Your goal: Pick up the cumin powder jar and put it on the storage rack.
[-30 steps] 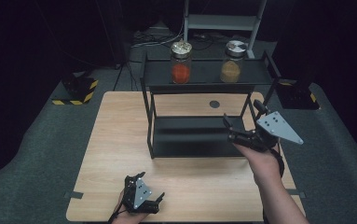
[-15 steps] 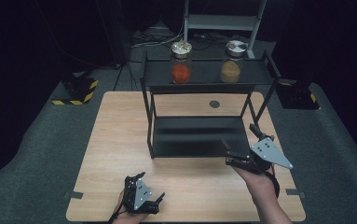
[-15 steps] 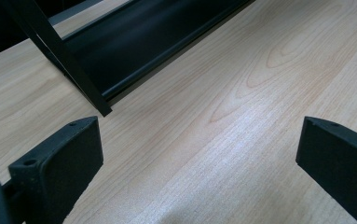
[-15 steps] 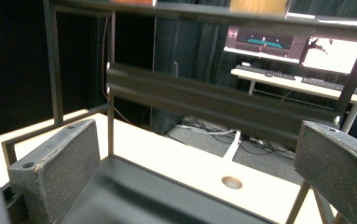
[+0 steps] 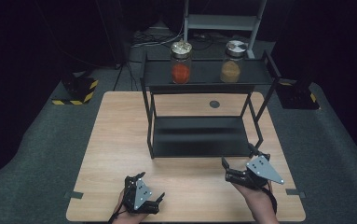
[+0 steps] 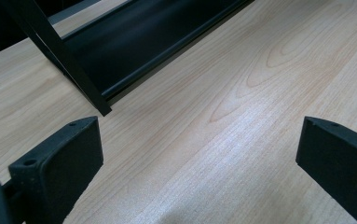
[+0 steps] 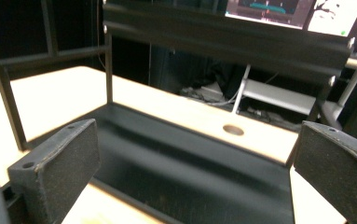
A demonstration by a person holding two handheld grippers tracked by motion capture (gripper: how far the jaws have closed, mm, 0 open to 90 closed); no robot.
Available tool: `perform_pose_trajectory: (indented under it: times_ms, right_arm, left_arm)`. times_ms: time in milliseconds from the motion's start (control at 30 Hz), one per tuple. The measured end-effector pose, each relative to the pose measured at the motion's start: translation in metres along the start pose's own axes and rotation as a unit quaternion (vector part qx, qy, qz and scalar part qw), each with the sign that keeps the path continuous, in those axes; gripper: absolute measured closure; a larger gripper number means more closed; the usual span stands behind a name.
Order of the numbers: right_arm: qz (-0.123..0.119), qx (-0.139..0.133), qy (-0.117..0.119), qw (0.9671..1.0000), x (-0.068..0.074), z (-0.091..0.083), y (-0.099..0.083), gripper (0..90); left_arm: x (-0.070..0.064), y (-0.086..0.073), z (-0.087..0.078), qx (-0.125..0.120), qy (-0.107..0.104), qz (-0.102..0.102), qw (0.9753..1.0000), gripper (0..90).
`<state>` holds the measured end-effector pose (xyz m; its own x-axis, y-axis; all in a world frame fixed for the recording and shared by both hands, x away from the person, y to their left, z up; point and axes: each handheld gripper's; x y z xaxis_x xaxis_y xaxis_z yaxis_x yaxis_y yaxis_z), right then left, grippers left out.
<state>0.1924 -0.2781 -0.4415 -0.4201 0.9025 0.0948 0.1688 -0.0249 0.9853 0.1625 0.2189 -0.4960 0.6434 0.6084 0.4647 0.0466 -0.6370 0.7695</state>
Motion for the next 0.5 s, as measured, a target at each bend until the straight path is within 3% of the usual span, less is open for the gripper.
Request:
perform_pose_trajectory:
  times_ms: [367,500]
  right_arm:
    - [0.000,0.048,-0.016,0.9987,-0.006,-0.004,-0.033,0.0]
    - [-0.013,0.083,-0.024,0.9962,-0.006,-0.002,-0.047,0.0]
  left_arm:
    - [0.000,0.000,0.000,-0.001,0.002,-0.001,1.0000,0.7]
    - [-0.001,0.000,0.000,0.000,0.003,-0.002,1.0000,0.7]
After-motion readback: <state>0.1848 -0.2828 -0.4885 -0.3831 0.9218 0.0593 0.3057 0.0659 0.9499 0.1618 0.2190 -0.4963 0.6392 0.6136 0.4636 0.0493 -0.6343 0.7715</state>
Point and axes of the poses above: each handheld gripper's, and its own axes: z roughly forward along the jaws, y roughly out of its top, x roughly to its left, and after that the axes turned 15 degrees about z, right-handed
